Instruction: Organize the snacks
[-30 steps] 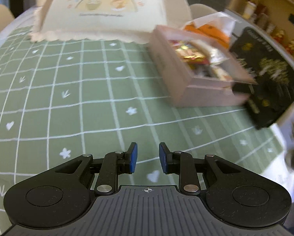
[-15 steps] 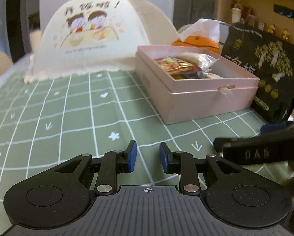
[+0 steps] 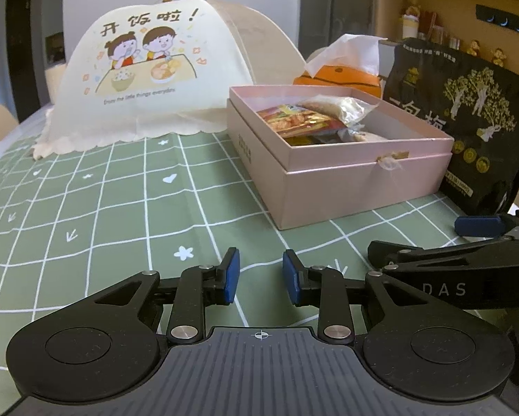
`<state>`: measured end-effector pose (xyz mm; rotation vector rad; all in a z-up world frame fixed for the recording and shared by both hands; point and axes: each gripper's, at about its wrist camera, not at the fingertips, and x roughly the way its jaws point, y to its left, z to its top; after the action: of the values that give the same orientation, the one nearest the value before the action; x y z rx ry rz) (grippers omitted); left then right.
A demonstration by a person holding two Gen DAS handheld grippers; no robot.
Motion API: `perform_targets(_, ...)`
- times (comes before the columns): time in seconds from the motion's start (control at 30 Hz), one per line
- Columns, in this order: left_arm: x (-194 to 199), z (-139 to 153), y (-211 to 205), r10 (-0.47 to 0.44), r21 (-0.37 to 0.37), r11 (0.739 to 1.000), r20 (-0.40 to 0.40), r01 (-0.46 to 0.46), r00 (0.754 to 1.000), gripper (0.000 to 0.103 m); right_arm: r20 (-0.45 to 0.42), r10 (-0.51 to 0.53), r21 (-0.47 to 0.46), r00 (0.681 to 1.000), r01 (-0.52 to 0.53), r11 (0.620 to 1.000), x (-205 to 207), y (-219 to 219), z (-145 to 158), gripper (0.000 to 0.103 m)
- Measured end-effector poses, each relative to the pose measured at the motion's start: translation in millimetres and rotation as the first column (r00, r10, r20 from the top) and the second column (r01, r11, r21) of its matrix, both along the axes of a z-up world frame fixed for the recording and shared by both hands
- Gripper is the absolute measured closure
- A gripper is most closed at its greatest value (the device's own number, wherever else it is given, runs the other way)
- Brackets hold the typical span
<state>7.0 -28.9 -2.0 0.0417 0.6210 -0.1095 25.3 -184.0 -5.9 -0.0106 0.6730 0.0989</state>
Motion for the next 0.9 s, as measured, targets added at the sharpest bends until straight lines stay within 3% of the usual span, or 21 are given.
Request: perform_targets(0.9, -0.3, 0.3, 1.4, -0.002, -0.008, 1.000, -0.001, 0.002, 1.000, 0.072, 0.000, 0.001, 0.000, 1.000, -0.001, 1.000, 0.7, 0.8, 0.0, 0.000)
